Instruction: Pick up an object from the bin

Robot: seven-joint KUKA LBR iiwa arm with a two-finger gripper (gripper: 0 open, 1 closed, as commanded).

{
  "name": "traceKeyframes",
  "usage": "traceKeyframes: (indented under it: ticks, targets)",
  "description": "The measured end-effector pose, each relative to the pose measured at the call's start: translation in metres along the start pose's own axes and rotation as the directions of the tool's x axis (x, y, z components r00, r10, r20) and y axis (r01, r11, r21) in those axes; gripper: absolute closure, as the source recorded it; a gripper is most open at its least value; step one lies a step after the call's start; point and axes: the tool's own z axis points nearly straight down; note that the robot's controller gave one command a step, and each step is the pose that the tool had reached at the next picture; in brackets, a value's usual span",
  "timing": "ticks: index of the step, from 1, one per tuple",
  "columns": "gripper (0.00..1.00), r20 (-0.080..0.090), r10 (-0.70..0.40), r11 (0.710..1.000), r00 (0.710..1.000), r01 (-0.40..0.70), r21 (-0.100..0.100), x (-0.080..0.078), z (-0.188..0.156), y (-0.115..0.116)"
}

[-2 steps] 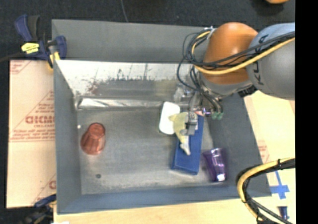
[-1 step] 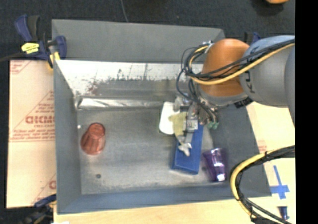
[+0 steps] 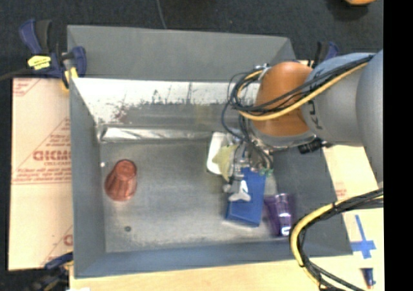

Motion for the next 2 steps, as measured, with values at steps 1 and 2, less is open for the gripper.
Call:
traceKeyframes:
  ticks: [1, 2]
  targets:
    - [0.0, -0.001, -0.036, 0.999, 0.999, 0.036, 0.002, -0.01, -0.065, -0.004]
    - [0.0, -0.004, 0.011, 1.0, 1.0, -0.011, -0.002, -0.002, -0.091, 0.001]
